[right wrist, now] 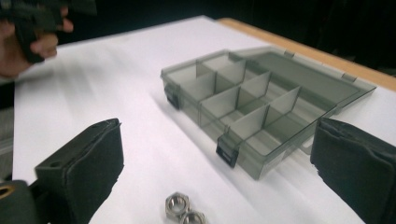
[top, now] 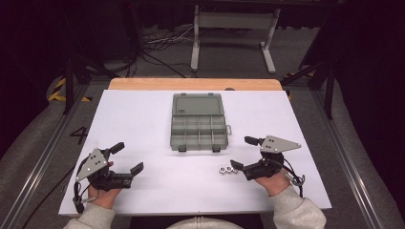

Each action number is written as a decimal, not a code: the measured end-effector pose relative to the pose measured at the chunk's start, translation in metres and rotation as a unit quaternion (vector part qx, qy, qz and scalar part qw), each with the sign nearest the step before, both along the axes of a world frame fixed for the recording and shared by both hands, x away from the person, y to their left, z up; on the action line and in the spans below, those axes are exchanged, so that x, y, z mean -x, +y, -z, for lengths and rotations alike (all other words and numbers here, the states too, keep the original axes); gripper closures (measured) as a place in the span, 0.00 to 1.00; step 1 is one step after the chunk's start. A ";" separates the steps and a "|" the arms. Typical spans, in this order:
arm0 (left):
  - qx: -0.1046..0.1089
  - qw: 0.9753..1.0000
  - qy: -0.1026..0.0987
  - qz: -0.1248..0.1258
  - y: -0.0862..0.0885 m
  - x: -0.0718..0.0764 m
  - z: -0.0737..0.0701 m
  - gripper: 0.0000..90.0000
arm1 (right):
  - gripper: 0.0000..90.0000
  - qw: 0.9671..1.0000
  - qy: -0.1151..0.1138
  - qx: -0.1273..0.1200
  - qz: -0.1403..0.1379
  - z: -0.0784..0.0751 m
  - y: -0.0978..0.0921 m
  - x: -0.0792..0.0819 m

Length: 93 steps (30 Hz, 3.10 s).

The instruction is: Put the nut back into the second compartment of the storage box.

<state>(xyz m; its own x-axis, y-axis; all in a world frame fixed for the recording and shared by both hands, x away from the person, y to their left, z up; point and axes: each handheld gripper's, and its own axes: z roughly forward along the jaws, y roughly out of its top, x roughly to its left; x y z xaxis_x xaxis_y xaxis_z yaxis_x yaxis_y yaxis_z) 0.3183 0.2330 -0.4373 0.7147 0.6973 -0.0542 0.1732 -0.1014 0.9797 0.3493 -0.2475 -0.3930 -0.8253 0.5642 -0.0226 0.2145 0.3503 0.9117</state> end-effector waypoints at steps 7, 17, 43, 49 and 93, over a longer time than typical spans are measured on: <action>0.000 1.000 0.001 0.000 0.000 -0.001 0.000 0.02 | 0.10 0.991 0.035 0.121 -0.040 -0.018 0.017 -0.009; -0.001 1.000 0.003 0.000 0.000 -0.001 0.000 0.02 | 0.14 0.972 0.066 0.215 -0.065 -0.030 0.030 -0.019; -0.002 1.000 0.003 0.000 0.000 -0.001 0.000 0.01 | 0.38 0.910 0.158 0.366 -0.115 -0.002 0.052 -0.034; -0.002 1.000 0.005 0.003 0.001 -0.001 0.000 0.01 | 0.47 0.900 0.172 0.383 -0.114 0.009 0.052 -0.037; 0.005 1.000 0.004 0.000 0.002 -0.001 0.000 0.01 | 0.78 0.910 0.124 0.381 -0.109 -0.057 0.090 -0.085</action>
<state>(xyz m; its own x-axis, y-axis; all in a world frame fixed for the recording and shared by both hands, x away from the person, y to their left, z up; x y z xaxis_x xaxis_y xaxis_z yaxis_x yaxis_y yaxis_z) 0.3192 0.2353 -0.4376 0.7146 0.6964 -0.0661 0.1802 -0.0919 0.9793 0.4345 -0.1575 -0.3358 -0.9488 0.2847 -0.1367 0.2296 0.9191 0.3202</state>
